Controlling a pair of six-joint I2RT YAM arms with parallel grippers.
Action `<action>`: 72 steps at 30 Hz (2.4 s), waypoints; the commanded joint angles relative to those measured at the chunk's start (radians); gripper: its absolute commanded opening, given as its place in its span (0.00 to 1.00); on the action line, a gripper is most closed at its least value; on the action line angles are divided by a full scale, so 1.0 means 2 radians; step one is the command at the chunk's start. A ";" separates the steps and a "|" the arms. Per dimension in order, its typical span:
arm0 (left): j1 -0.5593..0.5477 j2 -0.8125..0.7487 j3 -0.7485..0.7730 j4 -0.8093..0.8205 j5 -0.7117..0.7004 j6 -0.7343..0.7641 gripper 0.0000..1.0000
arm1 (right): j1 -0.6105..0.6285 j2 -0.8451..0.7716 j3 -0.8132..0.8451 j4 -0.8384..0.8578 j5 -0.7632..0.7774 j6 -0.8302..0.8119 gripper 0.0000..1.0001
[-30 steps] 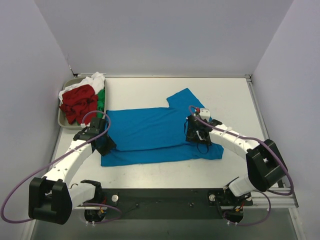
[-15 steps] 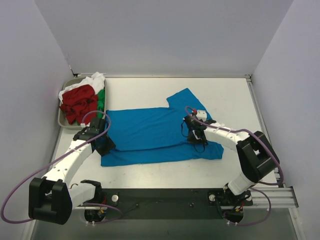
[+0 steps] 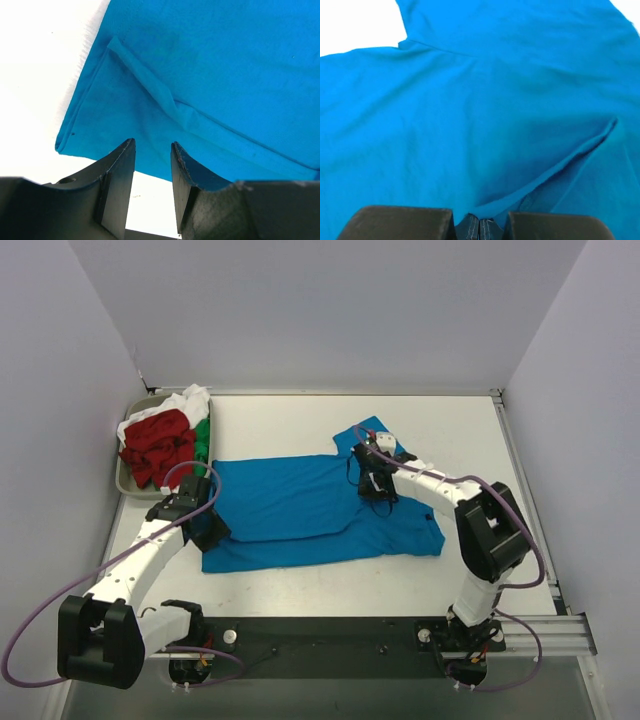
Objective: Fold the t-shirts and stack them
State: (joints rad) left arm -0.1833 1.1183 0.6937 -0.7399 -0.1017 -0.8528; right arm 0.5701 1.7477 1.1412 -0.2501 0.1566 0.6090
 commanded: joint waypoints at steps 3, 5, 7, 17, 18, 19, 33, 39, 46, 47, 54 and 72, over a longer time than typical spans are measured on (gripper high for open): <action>0.006 -0.002 0.010 0.007 -0.006 0.008 0.45 | -0.001 0.058 0.063 -0.018 -0.026 -0.028 0.14; 0.007 -0.001 0.009 0.011 -0.002 0.008 0.45 | -0.001 0.065 0.075 -0.018 -0.034 -0.031 0.55; 0.006 0.001 0.007 0.013 -0.001 0.008 0.45 | -0.001 0.058 0.075 -0.019 -0.030 -0.037 0.78; 0.006 0.005 0.000 0.027 0.008 0.010 0.45 | -0.001 -0.111 0.000 -0.070 0.054 -0.038 0.95; 0.007 0.005 0.000 0.026 0.007 0.011 0.45 | -0.001 -0.127 -0.023 -0.073 0.058 -0.034 0.95; 0.007 0.004 0.000 0.027 0.006 0.013 0.45 | -0.002 -0.143 -0.037 -0.076 0.068 -0.030 0.95; 0.014 0.036 0.086 0.022 0.029 0.043 0.45 | -0.091 -0.221 -0.159 -0.129 0.069 0.020 0.93; 0.015 0.033 0.099 0.042 0.069 0.044 0.47 | -0.086 -0.195 -0.148 -0.172 0.092 0.027 0.92; 0.015 0.028 0.094 0.056 0.104 0.045 0.48 | -0.050 -0.152 -0.118 -0.264 0.177 0.074 0.91; 0.015 0.028 0.087 0.059 0.108 0.045 0.48 | -0.046 -0.151 -0.115 -0.271 0.185 0.079 0.92; 0.015 0.028 0.064 0.084 0.130 0.045 0.48 | -0.032 -0.123 -0.107 -0.311 0.202 0.101 0.92; 0.026 0.040 0.038 0.111 0.150 0.054 0.48 | -0.063 0.001 -0.084 -0.344 0.233 0.123 0.92</action>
State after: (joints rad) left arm -0.1463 1.1938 0.7761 -0.5674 0.1757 -0.7677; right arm 0.4881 1.7115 0.9470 -0.8673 0.5652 0.8379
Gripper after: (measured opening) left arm 0.480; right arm 0.922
